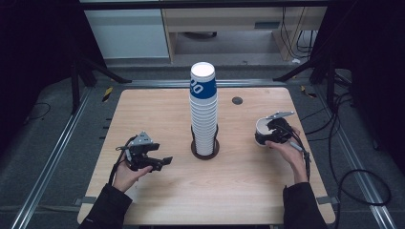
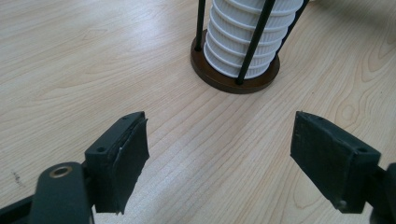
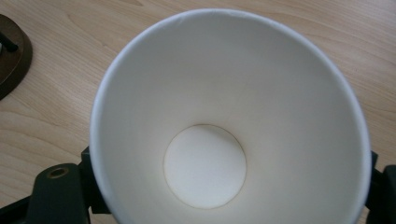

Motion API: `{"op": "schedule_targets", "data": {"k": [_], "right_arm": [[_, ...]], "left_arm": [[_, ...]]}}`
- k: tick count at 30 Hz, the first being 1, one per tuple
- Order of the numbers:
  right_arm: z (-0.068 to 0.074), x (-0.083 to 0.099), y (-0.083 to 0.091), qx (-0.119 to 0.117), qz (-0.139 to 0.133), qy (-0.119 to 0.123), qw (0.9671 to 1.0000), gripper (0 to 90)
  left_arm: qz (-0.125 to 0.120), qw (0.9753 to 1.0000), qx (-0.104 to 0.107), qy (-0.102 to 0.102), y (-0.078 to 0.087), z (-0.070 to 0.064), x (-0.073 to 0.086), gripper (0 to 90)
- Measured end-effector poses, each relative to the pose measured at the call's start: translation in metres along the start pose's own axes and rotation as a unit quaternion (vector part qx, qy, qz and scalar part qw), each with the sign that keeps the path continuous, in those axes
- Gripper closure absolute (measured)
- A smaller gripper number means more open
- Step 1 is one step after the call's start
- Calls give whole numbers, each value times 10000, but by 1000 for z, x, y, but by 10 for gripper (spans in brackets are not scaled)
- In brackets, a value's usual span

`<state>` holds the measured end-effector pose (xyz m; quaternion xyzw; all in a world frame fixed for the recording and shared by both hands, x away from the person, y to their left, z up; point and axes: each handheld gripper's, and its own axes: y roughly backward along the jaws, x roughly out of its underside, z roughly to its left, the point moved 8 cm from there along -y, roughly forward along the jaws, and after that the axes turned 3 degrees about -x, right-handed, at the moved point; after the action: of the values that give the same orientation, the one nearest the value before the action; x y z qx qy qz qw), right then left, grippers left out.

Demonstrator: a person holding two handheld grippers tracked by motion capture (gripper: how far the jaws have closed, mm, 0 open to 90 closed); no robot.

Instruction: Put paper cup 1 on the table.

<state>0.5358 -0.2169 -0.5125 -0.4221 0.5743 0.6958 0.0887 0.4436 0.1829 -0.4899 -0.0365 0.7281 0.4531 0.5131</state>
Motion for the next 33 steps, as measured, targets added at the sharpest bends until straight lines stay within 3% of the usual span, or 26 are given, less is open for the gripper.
{"op": "schedule_targets", "data": {"k": [6, 15, 23, 33], "right_arm": [[-1, 5, -5, -16, 128, -23, 9999, 189], [-3, 7, -8, -11, -16, -18, 10000, 132], [-1, -6, 6, -12, -407, -45, 9992, 71], [1, -23, 32, 60, -921, -41, 9957, 69]], "left_arm": [[-13, 10000, 6, 1, 0, 0, 0, 186], [-10, 10000, 8, 3, 0, 0, 0, 184], [7, 10000, 28, 5, 0, 0, 0, 184], [49, 10000, 12, -12, -1, 0, 2, 181]]}}
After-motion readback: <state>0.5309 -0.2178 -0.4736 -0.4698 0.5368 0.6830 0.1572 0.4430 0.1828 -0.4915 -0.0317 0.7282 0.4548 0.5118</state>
